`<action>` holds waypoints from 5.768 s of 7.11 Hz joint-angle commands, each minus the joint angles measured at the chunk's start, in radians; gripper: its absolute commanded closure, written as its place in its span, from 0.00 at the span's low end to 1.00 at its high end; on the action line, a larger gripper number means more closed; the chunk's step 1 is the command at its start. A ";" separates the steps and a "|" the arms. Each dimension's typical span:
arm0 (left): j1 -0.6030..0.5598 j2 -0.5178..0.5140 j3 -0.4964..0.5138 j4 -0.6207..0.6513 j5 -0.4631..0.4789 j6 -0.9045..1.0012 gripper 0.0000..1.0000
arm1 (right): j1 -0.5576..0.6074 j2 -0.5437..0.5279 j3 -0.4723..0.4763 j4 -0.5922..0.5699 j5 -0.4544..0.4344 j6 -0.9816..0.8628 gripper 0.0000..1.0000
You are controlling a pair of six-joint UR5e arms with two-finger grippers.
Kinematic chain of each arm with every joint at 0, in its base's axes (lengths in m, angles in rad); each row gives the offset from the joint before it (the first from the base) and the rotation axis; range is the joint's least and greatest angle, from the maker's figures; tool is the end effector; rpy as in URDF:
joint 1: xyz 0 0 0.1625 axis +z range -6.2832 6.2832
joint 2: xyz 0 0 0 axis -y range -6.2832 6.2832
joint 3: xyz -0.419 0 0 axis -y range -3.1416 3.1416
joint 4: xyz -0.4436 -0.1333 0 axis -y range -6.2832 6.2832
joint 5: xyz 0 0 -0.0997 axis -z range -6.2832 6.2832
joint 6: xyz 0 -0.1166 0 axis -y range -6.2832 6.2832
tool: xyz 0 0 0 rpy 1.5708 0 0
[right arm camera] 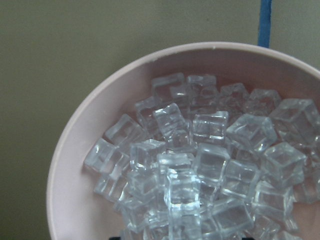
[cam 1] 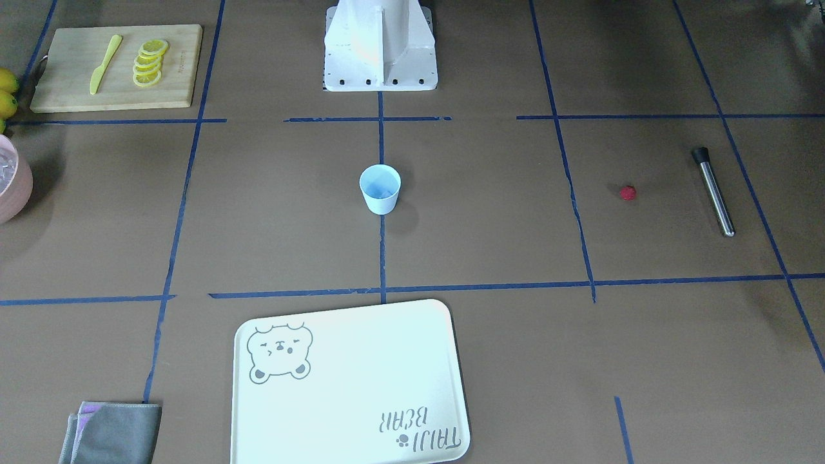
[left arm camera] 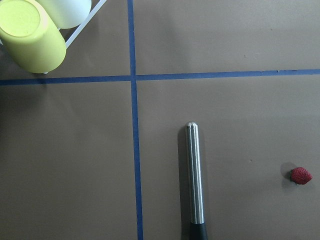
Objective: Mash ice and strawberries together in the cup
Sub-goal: 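Grasp another ice cube from the pink bowl with the right gripper, then carry the ice cube over the light-blue cup and release it, then move the empty right gripper back above the pink bowl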
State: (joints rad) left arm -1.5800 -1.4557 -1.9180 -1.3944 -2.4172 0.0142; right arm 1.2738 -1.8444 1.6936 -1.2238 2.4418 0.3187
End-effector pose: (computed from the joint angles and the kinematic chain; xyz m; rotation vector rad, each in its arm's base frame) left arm -0.0505 -0.4870 0.5483 0.0622 0.8455 0.0283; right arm -0.0859 -0.4315 0.6868 -0.0881 -0.8828 -0.0652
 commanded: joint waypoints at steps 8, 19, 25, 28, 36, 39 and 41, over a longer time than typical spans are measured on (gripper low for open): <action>0.000 -0.003 0.014 0.000 0.001 0.003 0.00 | -0.001 0.013 0.004 0.001 0.009 -0.007 1.00; 0.000 -0.003 0.014 0.000 0.001 0.003 0.00 | -0.683 0.917 0.087 -0.026 -0.413 1.425 1.00; 0.000 -0.003 0.002 0.000 0.000 0.000 0.00 | -0.771 0.921 0.021 -0.023 -0.495 1.419 0.48; 0.000 -0.003 0.000 0.000 0.000 0.000 0.00 | -0.769 0.921 0.017 -0.019 -0.495 1.421 0.32; 0.000 -0.003 0.004 0.000 0.001 -0.002 0.00 | -0.018 0.026 0.285 -0.019 -0.109 0.438 0.09; 0.000 -0.003 0.002 0.000 0.001 -0.002 0.00 | 0.016 -0.035 0.133 0.062 -0.128 0.266 0.07; 0.000 -0.003 0.002 0.000 0.001 -0.002 0.00 | 0.015 0.019 0.037 0.181 -0.130 0.308 0.07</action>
State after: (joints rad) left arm -1.5800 -1.4588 -1.9151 -1.3944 -2.4160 0.0123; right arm 1.2880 -1.8557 1.7736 -1.0919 2.3135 0.6040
